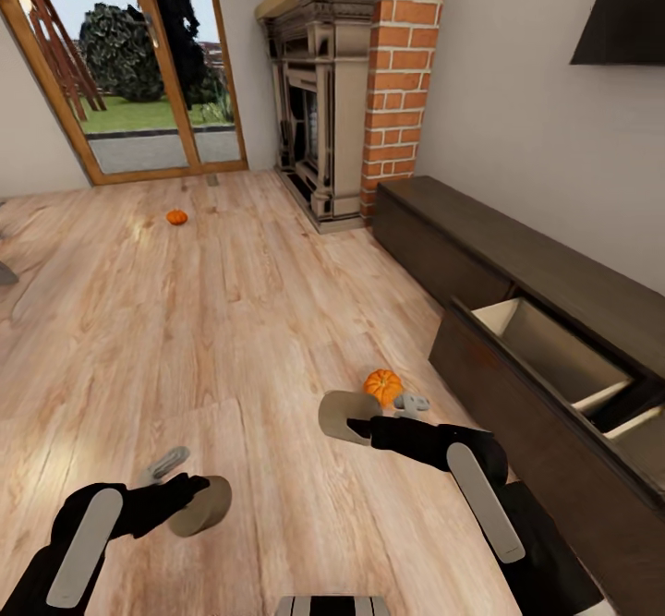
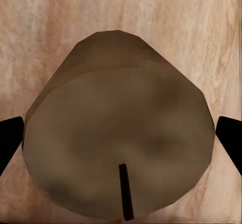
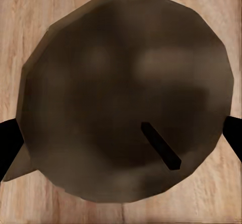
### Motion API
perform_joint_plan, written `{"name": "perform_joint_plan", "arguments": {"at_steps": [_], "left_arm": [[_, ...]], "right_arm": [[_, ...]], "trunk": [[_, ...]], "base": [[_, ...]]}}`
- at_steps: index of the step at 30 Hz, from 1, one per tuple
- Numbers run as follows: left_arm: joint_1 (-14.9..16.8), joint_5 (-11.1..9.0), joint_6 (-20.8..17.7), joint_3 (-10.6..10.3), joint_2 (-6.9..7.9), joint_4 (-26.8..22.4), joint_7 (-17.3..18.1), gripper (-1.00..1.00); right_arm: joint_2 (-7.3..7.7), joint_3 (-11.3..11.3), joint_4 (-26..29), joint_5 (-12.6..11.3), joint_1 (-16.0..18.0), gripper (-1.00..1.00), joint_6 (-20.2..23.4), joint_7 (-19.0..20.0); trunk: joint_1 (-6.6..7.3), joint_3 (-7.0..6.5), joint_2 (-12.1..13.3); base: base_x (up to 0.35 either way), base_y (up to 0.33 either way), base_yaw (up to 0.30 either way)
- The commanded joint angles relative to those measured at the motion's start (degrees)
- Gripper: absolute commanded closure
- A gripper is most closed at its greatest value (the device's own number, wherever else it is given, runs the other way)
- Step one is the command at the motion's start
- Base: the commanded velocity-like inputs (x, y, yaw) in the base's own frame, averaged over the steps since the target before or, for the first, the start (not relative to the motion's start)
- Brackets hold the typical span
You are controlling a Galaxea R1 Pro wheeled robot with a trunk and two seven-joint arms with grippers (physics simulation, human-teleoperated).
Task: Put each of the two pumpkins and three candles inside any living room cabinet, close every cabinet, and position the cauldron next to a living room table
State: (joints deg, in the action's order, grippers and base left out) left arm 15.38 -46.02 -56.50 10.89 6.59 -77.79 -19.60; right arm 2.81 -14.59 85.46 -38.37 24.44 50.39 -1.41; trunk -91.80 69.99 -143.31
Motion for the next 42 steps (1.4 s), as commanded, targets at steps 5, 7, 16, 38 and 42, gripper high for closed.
{"name": "perform_joint_plan", "arguments": {"at_steps": [5, 7, 16, 38, 42], "left_arm": [[0.0, -0.19, -0.17, 0.09, 0.05, 0.01, 0.0, 1.0], [0.0, -0.2, -0.19, 0.1, 0.07, 0.01, 0.0, 1.0], [0.0, -0.29, -0.19, 0.1, 0.09, 0.01, 0.0, 1.0], [0.0, -0.25, -0.19, 0.1, 0.09, 0.0, 0.0, 1.0], [0.0, -0.26, -0.19, 0.1, 0.09, 0.01, 0.0, 1.0]], "right_arm": [[0.0, -0.04, -0.11, -0.04, 0.0, 1.0, -0.09, 0.01], [-0.04, -0.07, -0.17, -0.04, 0.0, 1.0, -0.11, 0.01], [-0.09, -0.08, -0.25, -0.11, 0.0, 1.0, -0.14, 0.01], [-1.46, 0.0, -0.38, -0.04, 0.0, 1.0, -0.12, 0.01], [-1.54, 0.0, -0.38, -0.06, 0.0, 1.0, -0.12, 0.01]], "trunk": [[0.13, -1.11, 0.07], [0.54, -1.48, 0.83], [2.52, -3.09, 4.44], [7.35, -7.04, 13.27], [8.23, -7.76, 14.87]], "base": [[-0.241, 0.191, -0.278], [-0.229, 0.179, -0.279], [-0.195, 0.147, -0.28], [-0.102, 0.075, -0.28], [0.0, 0.0, -0.28]]}}
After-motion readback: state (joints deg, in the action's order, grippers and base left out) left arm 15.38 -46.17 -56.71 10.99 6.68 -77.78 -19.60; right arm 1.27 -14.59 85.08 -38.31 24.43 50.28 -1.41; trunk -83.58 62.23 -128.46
